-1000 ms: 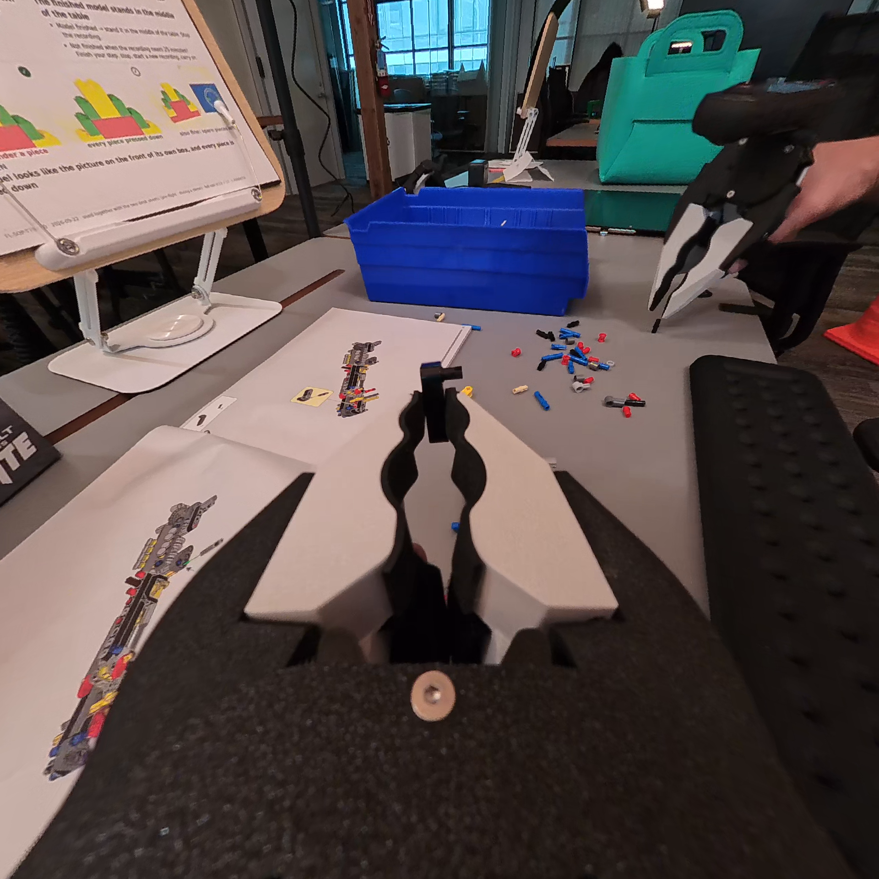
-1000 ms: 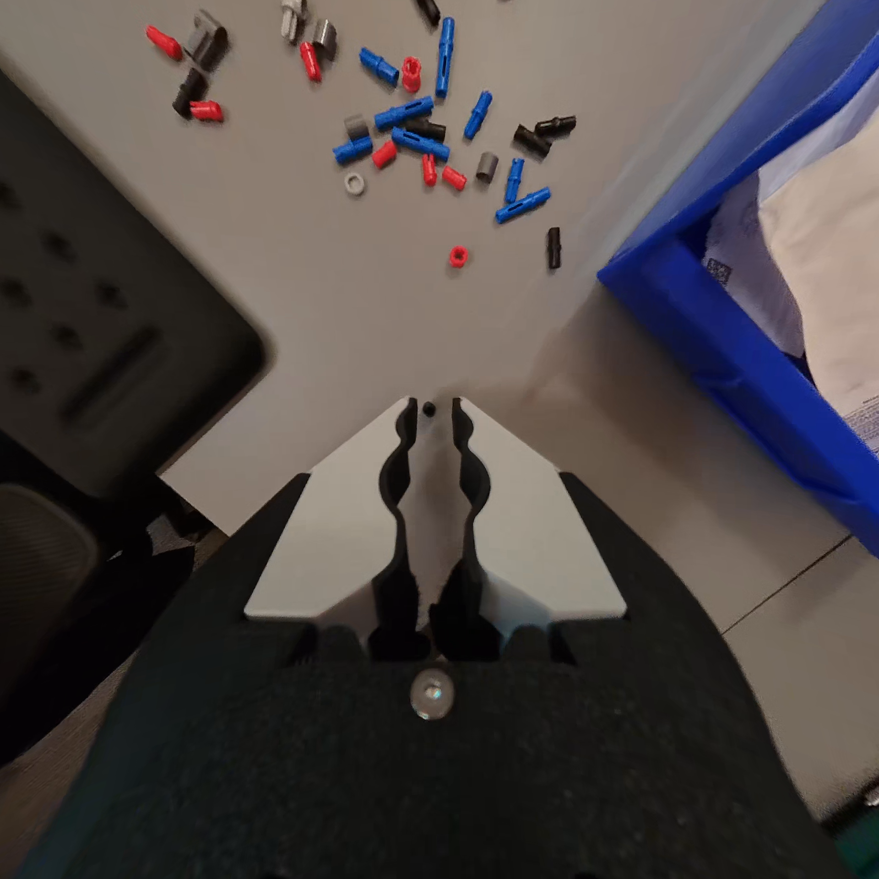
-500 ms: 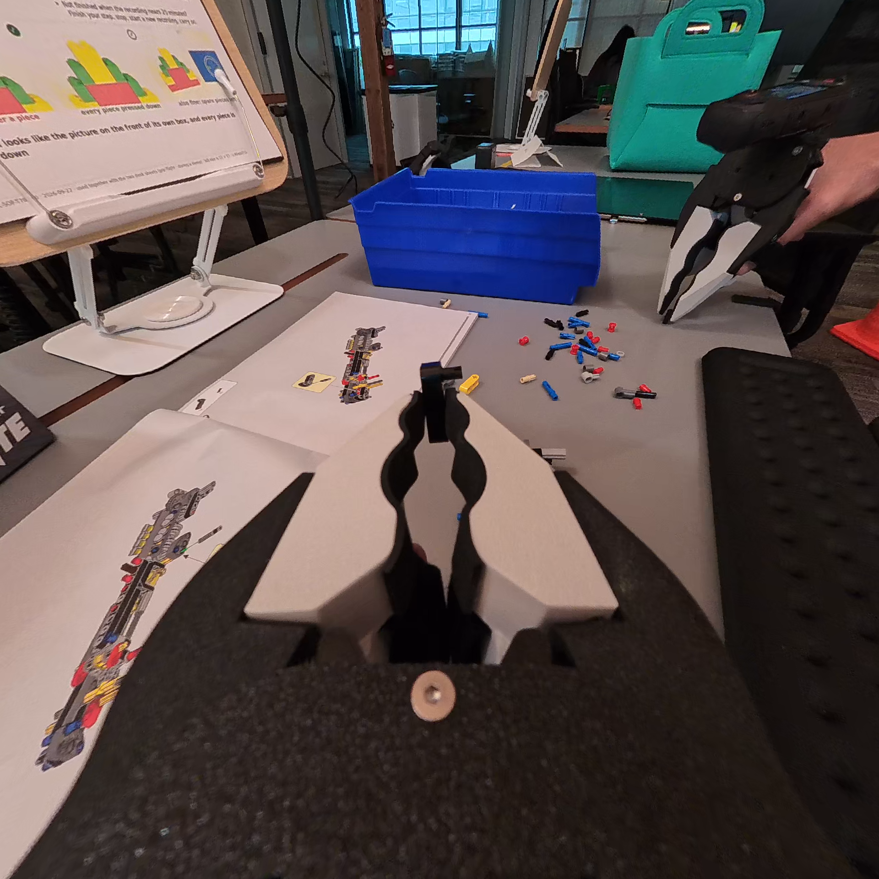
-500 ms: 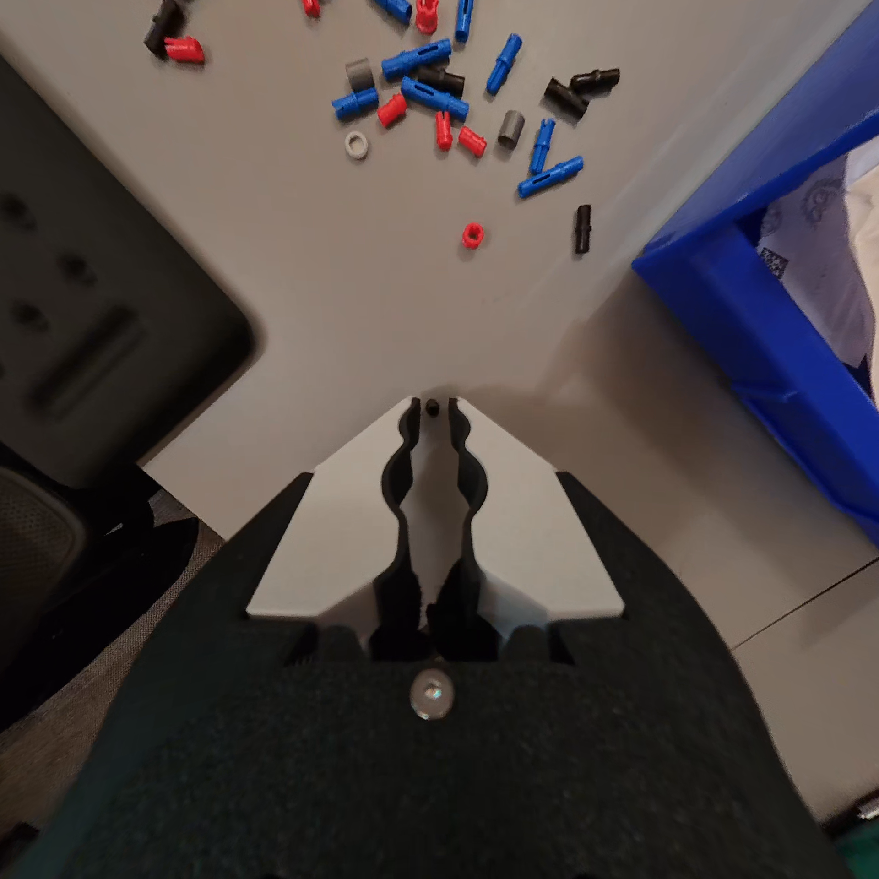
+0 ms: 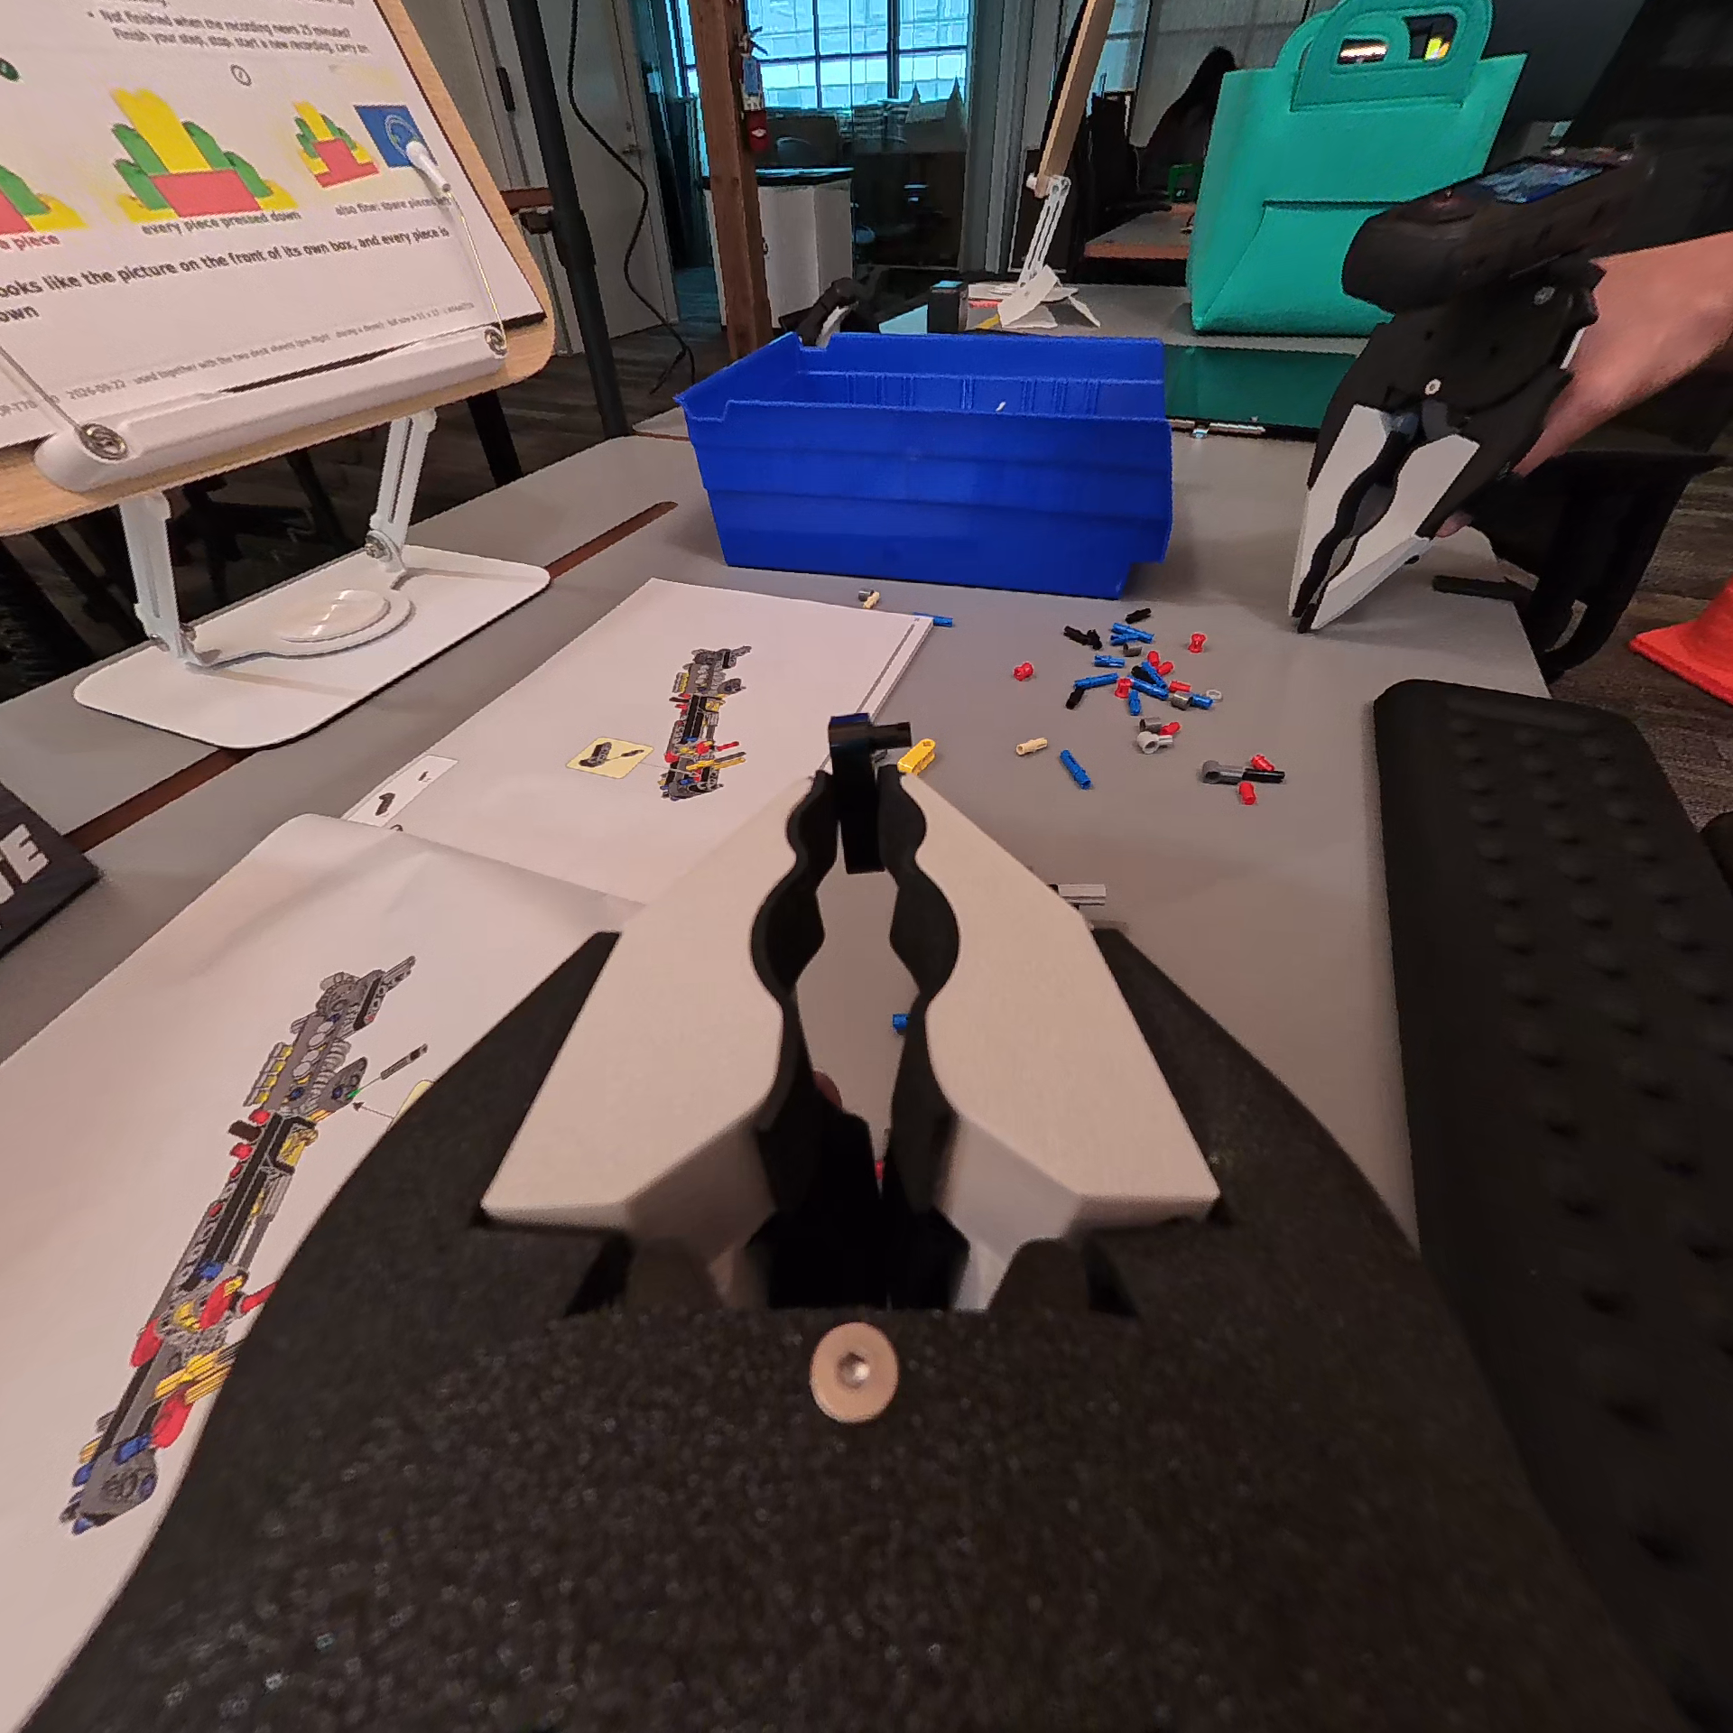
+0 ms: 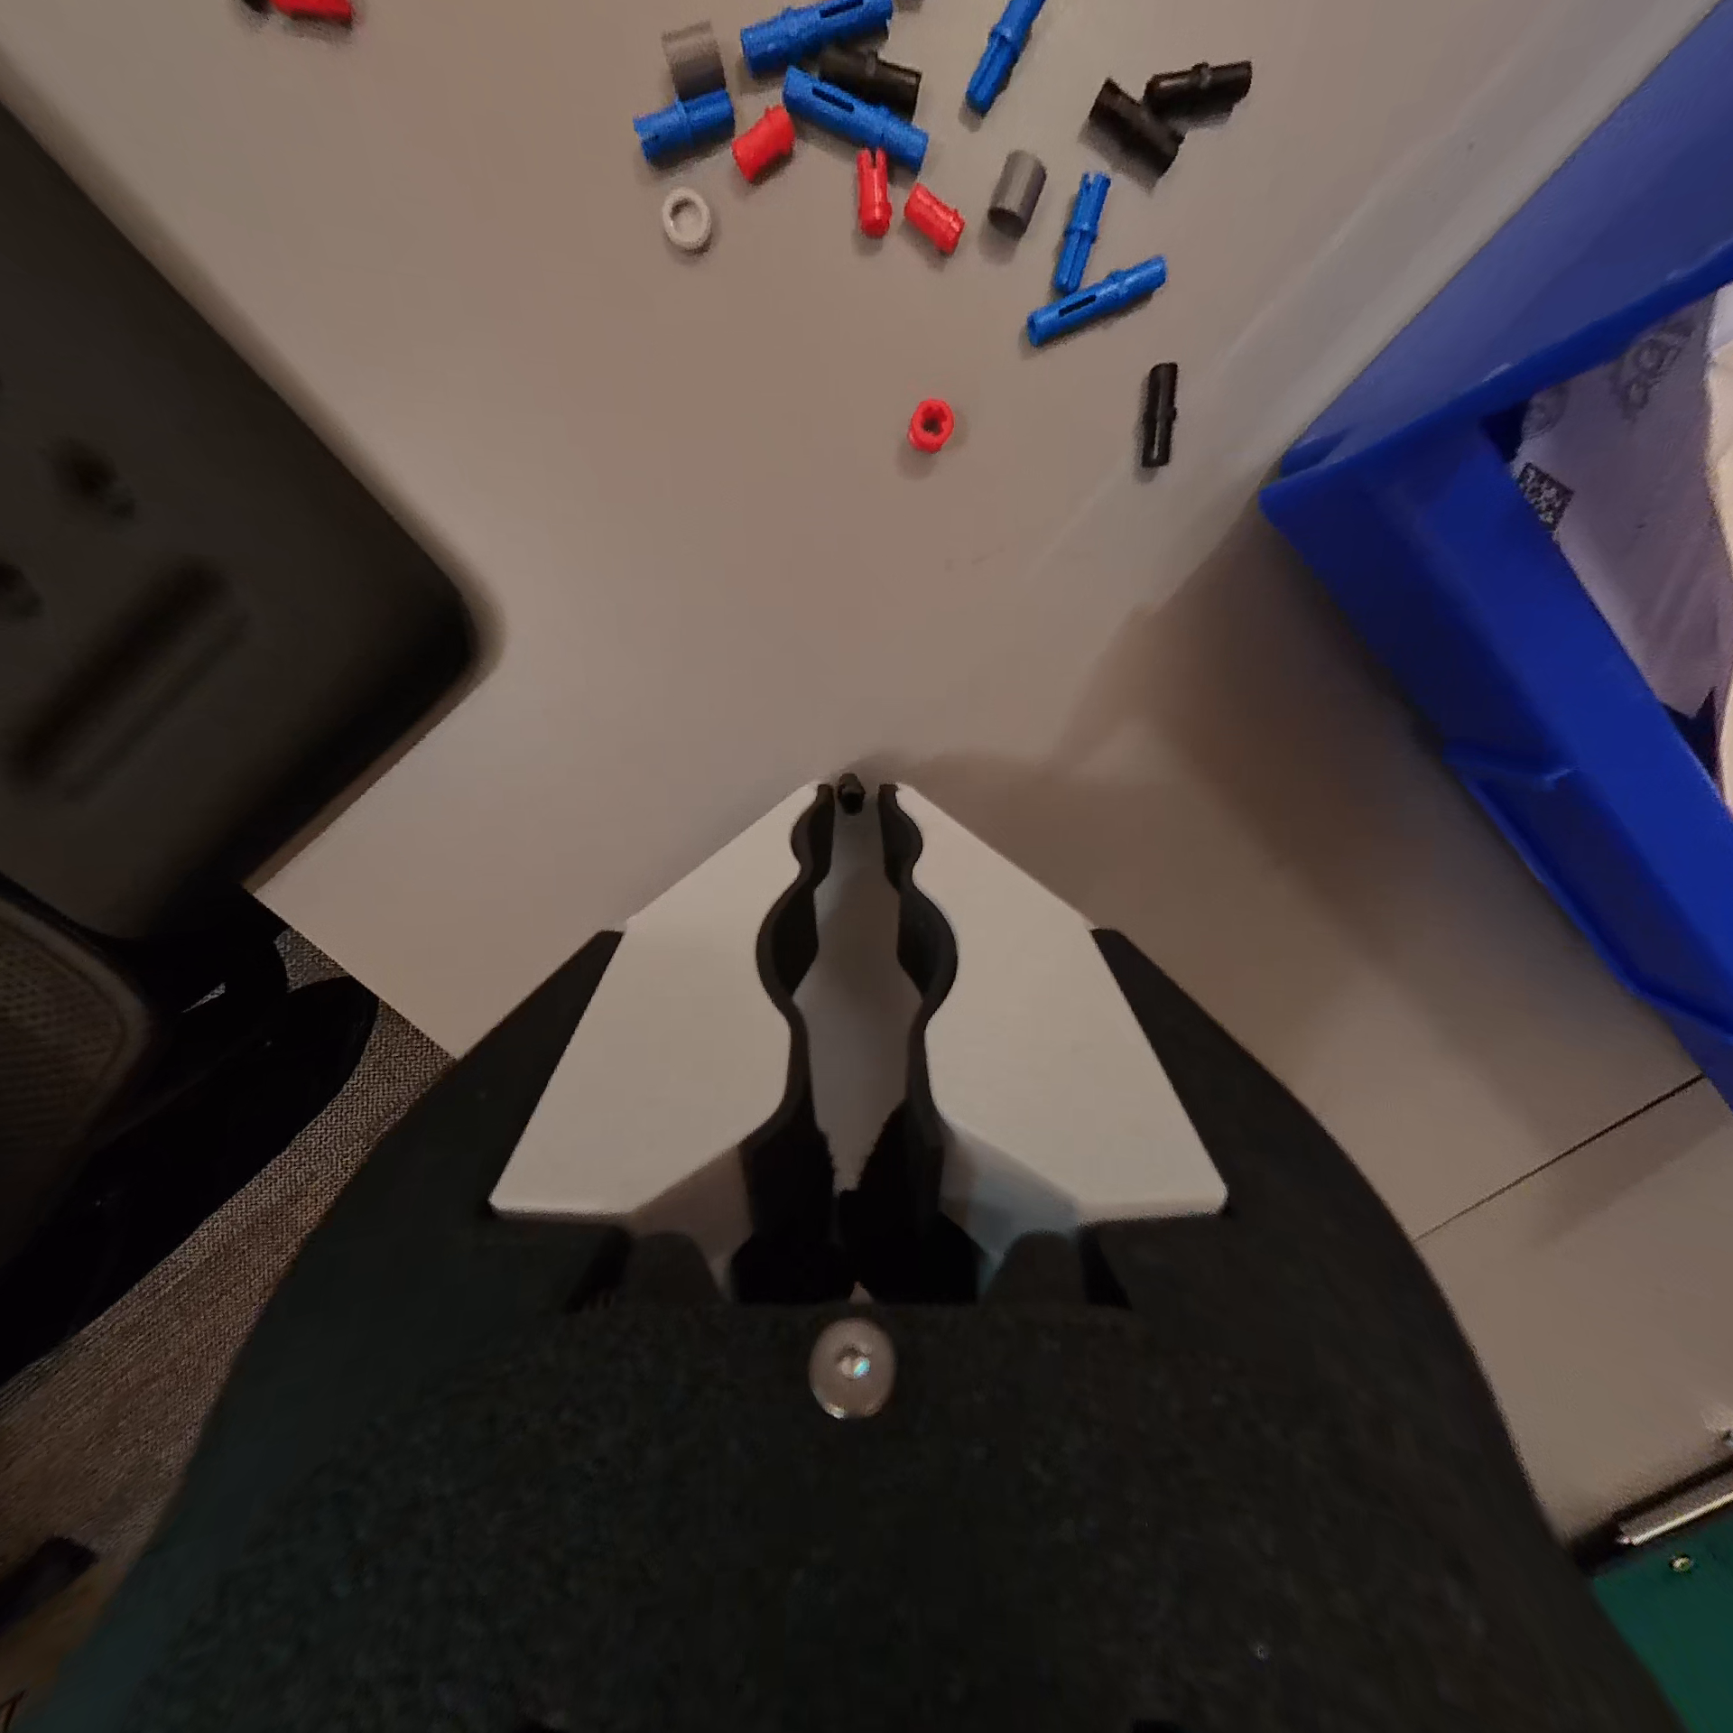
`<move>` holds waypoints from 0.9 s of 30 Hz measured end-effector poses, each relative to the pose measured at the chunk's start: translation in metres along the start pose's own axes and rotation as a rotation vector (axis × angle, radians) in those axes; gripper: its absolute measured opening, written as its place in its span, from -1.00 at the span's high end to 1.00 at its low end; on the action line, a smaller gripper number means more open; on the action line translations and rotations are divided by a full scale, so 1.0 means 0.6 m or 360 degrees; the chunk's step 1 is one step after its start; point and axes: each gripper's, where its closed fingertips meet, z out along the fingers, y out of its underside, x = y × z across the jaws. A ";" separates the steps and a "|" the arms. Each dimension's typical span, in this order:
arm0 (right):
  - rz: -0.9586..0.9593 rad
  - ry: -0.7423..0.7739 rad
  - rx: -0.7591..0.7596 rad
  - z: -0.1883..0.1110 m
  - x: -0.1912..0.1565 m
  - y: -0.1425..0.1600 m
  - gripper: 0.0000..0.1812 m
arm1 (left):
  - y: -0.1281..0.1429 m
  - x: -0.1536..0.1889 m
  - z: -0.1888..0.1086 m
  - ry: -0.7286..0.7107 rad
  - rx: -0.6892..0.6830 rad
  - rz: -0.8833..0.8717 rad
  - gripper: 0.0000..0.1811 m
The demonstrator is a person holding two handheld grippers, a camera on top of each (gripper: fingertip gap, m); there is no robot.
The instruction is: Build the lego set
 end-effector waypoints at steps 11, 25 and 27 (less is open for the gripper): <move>0.0005 -0.0009 -0.0002 0.003 0.001 0.001 0.94 | 0.000 0.001 0.000 0.0002 0.0001 0.0005 0.93; -0.0156 0.0345 0.1302 -0.122 -0.183 -0.408 0.95 | -0.026 0.041 0.002 0.0280 0.0154 -0.0363 0.92; -0.0003 0.0429 0.1586 -0.140 -0.207 -0.479 0.96 | -0.029 0.045 0.002 0.0269 0.0178 -0.0333 0.92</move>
